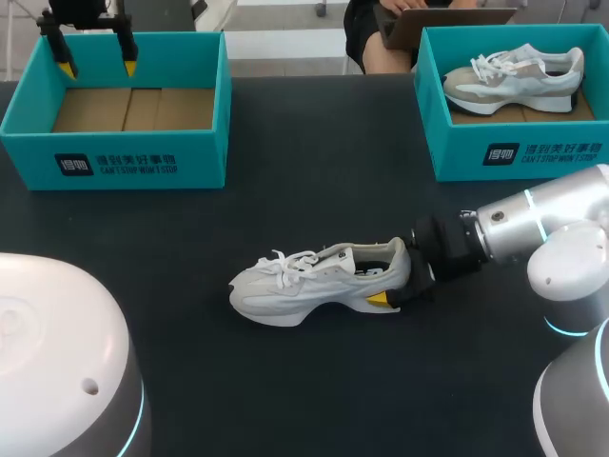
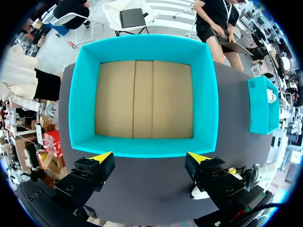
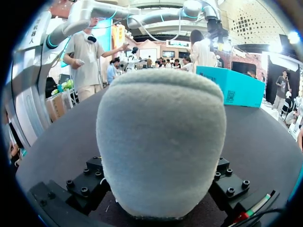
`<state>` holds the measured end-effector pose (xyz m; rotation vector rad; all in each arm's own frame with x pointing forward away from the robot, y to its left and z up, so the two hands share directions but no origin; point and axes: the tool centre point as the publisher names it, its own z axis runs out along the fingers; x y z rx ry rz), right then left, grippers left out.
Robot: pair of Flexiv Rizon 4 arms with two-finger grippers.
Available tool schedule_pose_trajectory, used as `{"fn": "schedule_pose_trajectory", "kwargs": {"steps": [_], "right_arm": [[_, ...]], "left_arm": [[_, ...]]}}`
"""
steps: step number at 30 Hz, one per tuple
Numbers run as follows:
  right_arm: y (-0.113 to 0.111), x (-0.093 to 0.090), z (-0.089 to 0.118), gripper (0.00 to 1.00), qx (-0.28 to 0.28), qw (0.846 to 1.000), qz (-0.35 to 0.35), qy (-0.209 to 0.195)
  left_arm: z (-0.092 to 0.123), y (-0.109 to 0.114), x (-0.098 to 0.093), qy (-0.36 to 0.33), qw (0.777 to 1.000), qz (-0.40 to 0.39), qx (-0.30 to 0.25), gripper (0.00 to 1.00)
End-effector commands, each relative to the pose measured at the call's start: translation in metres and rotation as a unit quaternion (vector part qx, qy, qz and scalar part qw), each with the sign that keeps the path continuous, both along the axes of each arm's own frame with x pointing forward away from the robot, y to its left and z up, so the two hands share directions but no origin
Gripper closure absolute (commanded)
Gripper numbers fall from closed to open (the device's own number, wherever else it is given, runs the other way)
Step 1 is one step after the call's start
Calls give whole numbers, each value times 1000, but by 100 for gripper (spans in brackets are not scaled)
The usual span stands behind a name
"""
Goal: Take the shoe out of the shoebox, open the shoe tongue, remove and reinsert the insole, then place the shoe into the shoebox
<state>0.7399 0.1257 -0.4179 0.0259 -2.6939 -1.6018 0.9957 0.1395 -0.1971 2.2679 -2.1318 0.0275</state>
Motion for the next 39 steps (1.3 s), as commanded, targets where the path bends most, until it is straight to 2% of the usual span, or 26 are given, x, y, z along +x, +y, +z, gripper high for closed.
{"fn": "schedule_pose_trajectory", "kwargs": {"steps": [1,6,14,17,25,33,36,39], "right_arm": [[3,2,-7,100,-2,1000,0,0],[3,2,-7,100,-2,1000,0,0],[3,2,-7,100,-2,1000,0,0],[3,2,-7,100,-2,1000,0,0],[3,2,-7,100,-2,1000,0,0],[3,2,-7,100,-2,1000,0,0],[3,2,-7,100,-2,1000,0,0],[3,2,-7,100,-2,1000,0,0]], "left_arm": [[6,-11,-30,-21,999,29,0,0],[10,-35,-57,-19,999,45,-11,0],[-4,-88,-87,7,998,55,-4,0],[-12,-108,-95,19,995,92,29,0],[-28,-168,-129,34,995,90,7,0],[-29,-217,-162,46,996,72,-17,0],[-29,-230,-175,50,996,68,-13,0],[-31,-244,-187,53,997,63,13,0]]}}
